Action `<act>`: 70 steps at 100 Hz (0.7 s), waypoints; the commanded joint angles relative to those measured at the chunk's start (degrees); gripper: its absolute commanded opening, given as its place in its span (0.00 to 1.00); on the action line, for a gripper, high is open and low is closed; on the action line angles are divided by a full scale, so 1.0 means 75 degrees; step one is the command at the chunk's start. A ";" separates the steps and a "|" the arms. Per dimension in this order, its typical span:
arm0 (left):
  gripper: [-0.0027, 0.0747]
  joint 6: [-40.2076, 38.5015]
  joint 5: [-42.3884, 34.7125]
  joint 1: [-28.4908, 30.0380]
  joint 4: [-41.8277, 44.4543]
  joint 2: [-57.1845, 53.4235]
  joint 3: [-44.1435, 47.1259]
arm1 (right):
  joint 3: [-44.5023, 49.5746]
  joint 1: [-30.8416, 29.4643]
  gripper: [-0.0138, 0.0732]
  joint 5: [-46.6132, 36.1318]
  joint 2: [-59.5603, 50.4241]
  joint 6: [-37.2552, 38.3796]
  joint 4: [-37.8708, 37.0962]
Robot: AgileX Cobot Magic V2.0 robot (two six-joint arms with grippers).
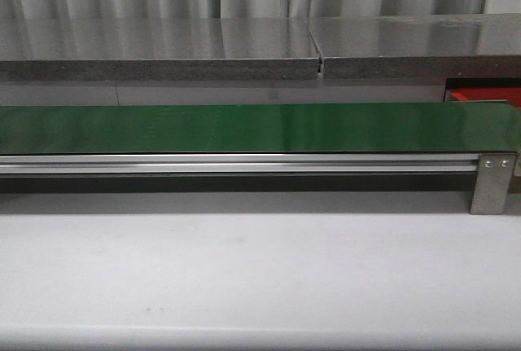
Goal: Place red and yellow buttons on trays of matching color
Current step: 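Grasp the red button with the left gripper and set it on the belt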
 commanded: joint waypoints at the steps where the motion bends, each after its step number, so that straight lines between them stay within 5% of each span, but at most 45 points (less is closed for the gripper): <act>1: 0.28 -0.0007 -0.0258 -0.0140 -0.0093 -0.0057 -0.0354 | -0.0165 0.0005 0.02 -0.0614 -0.0137 -0.0051 0.0009; 22: 0.31 -0.0007 -0.0321 -0.0160 -0.0199 0.0316 -0.0358 | -0.0165 0.0005 0.02 -0.0614 -0.0137 -0.0051 0.0009; 44: 0.82 0.0151 -0.0357 -0.0160 -0.0329 0.0347 -0.0576 | -0.0165 0.0005 0.02 -0.0614 -0.0137 -0.0051 0.0009; 70: 0.83 0.0151 -0.0219 -0.0256 -0.0828 0.0057 -0.1289 | -0.0165 0.0005 0.02 -0.0614 -0.0137 -0.0051 0.0009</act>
